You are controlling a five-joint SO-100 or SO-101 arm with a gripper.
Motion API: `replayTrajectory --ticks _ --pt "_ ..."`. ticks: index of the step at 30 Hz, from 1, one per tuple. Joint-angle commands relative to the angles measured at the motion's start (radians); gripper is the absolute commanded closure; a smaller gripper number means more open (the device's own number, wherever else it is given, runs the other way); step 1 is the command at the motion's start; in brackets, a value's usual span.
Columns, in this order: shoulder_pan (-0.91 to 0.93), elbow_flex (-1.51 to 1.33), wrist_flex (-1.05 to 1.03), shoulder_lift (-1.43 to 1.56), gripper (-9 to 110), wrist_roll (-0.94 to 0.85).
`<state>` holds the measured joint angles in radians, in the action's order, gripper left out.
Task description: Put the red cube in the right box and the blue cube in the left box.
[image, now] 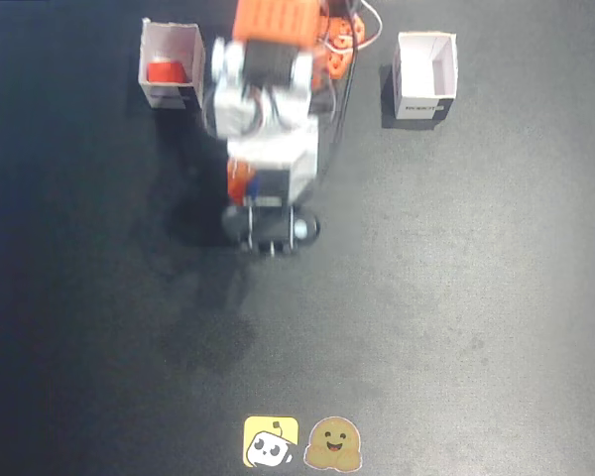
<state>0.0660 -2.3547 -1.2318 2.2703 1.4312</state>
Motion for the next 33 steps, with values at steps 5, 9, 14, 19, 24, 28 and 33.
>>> replayTrajectory --ticks 5,9,14,19,24,28,33 --pt "-0.117 0.071 -0.190 0.164 91 0.089" --pt "-0.175 0.071 -0.282 0.233 91 0.094" --pt "-0.318 0.077 -0.344 0.273 90 0.120" --pt "-0.497 0.100 -0.360 0.287 90 0.196" --pt "-0.657 0.098 -0.356 0.279 90 0.259" --pt "-0.773 0.095 -0.364 0.273 90 0.307" --pt "-0.867 0.109 -0.379 0.219 90 0.307"
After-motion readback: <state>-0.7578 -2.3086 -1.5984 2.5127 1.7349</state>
